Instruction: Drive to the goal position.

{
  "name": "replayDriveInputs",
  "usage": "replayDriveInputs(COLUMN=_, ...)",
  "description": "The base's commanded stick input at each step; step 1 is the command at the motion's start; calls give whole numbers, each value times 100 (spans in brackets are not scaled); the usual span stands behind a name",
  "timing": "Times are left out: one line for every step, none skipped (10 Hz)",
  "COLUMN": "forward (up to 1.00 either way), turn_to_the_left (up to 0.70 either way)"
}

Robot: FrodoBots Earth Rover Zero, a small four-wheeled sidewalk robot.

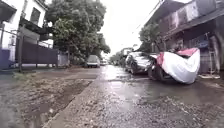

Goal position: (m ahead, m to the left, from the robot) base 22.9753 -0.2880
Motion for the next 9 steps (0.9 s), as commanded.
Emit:
replayDriveInputs(forward=100, turn_to_the_left=0)
replayDriveInputs(forward=100, turn_to_the_left=0)
replayDriveInputs(forward=100, turn_to_the_left=0)
replayDriveInputs(forward=100, turn_to_the_left=21)
replayDriveInputs(forward=100, turn_to_the_left=3)
replayDriveInputs(forward=100, turn_to_the_left=0)
replayDriveInputs(forward=100, turn_to_the_left=16)
replayDriveInputs(forward=100, turn_to_the_left=27)
replayDriveInputs(forward=100, turn_to_the_left=27)
